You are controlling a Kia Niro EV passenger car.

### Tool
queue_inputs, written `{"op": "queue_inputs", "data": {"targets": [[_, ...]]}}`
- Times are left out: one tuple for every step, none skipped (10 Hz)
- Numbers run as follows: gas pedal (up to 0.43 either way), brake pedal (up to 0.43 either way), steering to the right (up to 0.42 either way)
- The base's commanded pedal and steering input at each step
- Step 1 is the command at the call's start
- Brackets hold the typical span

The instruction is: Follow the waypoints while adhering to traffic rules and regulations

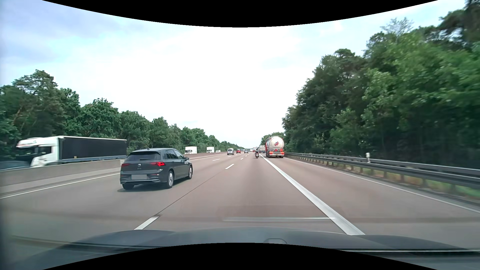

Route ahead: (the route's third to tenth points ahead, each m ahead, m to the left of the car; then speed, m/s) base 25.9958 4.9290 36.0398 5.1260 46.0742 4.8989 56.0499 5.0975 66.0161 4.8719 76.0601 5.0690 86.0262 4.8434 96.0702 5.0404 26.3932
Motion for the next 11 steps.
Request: {"op": "queue_inputs", "data": {"targets": [[0.110, 0.000, -0.005], [0.110, 0.000, -0.005], [0.110, 0.000, -0.005], [0.110, 0.000, -0.005], [0.110, 0.000, -0.005], [0.110, 0.000, -0.005], [0.110, 0.000, -0.005], [0.110, 0.000, -0.005], [0.110, 0.000, -0.005], [0.110, 0.000, -0.004], [0.110, 0.000, -0.005]]}}
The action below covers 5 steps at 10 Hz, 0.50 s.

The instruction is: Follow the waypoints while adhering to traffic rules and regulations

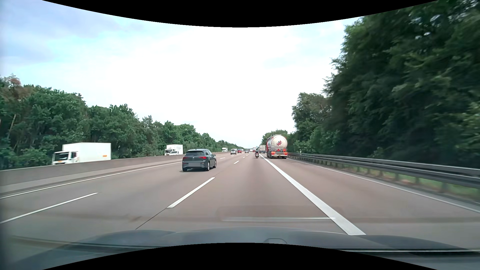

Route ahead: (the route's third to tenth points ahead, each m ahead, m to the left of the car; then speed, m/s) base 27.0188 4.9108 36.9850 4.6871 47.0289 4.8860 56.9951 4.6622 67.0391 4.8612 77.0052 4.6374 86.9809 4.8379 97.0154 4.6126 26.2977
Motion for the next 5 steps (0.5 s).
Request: {"op": "queue_inputs", "data": {"targets": [[0.110, 0.000, -0.005], [0.110, 0.000, -0.004], [0.110, 0.000, -0.005], [0.110, 0.000, -0.004], [0.110, 0.000, -0.004]]}}
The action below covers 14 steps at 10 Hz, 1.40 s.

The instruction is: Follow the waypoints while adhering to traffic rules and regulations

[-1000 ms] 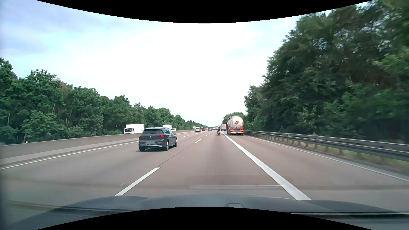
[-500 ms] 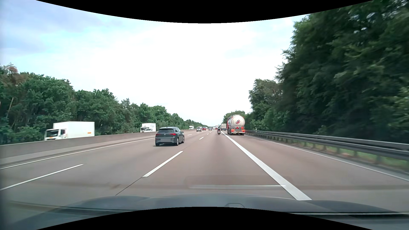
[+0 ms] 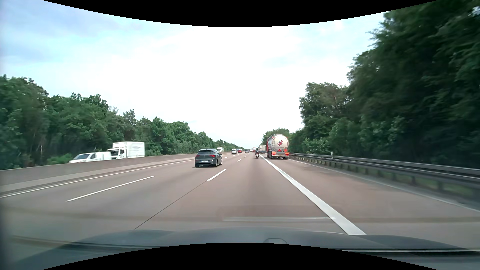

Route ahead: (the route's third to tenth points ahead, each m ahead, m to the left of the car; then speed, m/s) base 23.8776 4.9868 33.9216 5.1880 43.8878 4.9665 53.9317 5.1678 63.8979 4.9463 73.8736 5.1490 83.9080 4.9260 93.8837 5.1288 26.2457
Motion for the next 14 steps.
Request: {"op": "queue_inputs", "data": {"targets": [[0.110, 0.000, -0.004], [0.110, 0.000, -0.004], [0.110, 0.000, -0.005], [0.110, 0.000, -0.004], [0.118, 0.000, -0.004], [0.118, 0.000, -0.005], [0.118, 0.000, -0.004], [0.118, 0.000, -0.005], [0.118, 0.000, -0.005], [0.118, 0.000, -0.005], [0.118, 0.000, -0.005], [0.118, 0.000, -0.005], [0.118, 0.000, -0.005], [0.118, 0.000, -0.005]]}}
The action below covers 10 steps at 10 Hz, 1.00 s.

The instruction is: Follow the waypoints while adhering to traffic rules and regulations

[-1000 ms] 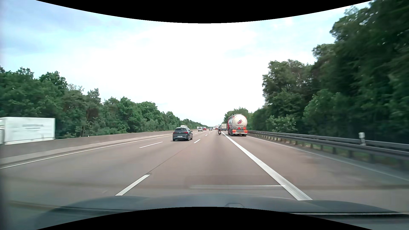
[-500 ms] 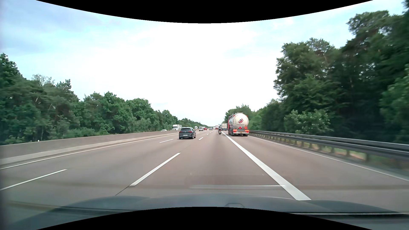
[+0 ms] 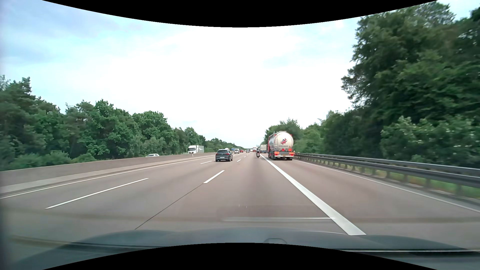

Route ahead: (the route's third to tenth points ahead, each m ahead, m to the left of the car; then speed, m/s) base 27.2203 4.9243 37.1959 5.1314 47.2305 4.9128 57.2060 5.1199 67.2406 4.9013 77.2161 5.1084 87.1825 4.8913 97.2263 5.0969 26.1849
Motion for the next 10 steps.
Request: {"op": "queue_inputs", "data": {"targets": [[0.118, 0.000, -0.004], [0.118, 0.000, -0.005], [0.118, 0.000, -0.004], [0.118, 0.000, -0.004], [0.118, 0.000, -0.005], [0.118, 0.000, -0.005], [0.118, 0.000, -0.004], [0.118, 0.000, -0.005], [0.118, 0.000, -0.005], [0.118, 0.000, -0.005]]}}
